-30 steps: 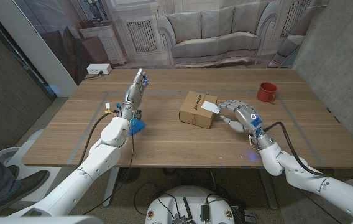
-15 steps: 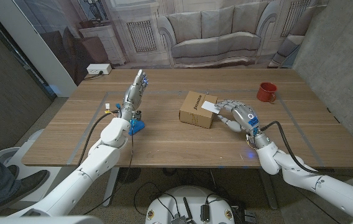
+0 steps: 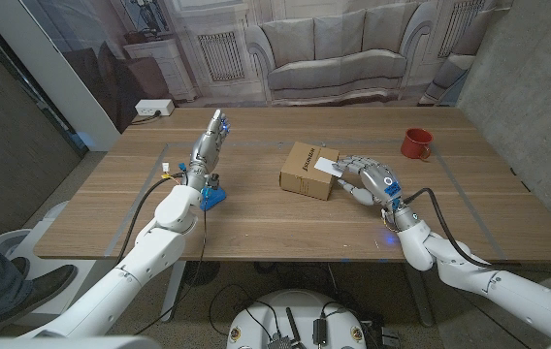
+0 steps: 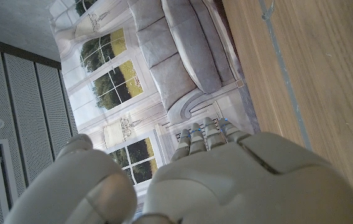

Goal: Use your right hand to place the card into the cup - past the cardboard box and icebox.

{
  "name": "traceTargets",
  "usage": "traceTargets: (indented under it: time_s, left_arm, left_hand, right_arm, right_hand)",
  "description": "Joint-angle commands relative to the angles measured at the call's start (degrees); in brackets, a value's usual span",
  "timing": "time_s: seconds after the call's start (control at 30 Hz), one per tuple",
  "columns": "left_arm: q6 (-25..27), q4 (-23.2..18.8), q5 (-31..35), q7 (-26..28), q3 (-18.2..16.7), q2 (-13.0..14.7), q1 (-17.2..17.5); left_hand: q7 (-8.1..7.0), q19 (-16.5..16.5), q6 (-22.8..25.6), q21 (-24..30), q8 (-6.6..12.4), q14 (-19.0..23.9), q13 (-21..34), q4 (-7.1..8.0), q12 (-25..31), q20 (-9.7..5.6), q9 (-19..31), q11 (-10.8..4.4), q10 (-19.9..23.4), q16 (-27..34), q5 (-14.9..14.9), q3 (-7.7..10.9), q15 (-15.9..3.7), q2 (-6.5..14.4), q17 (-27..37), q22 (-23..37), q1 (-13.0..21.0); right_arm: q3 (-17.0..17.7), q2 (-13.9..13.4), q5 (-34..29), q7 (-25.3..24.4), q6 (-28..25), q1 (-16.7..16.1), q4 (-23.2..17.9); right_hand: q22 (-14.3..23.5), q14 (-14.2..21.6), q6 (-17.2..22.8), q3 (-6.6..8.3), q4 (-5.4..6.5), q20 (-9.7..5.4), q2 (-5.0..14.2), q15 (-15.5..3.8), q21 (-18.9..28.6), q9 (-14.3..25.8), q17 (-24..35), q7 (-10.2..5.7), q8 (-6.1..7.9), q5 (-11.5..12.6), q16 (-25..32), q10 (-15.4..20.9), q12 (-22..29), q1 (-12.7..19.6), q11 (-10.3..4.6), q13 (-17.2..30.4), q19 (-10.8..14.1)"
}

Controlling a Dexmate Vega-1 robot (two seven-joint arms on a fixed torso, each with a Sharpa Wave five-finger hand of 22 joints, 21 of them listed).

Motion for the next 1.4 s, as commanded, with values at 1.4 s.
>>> traceTargets:
  time_s: [1.4]
  left_arm:
    - [0.7,-0.3,-0.8,0.0,-0.6,0.5,0.7]
  left_hand:
    - [-0.07,0.1,0.3,-0.4,-0.19,-0.3,0.3,0.15,-0.2,0.41,0.1,0.00,0.2,0.0,0.0,-0.66,0.03,0.3,0.2,0.2,0.4]
  right_arm:
    - [-3.6,2.1,-1.0,-4.6,0.4,4.3,5.3]
  right_hand:
    - [0.3,2.8,2.5,0.39,0.11,-6.30,2.44,-8.46,0.7,0.3,0.3,-0.10,0.64,-0.1,0.1,1.6,0.1,1.3,0.06,0.3,1.7]
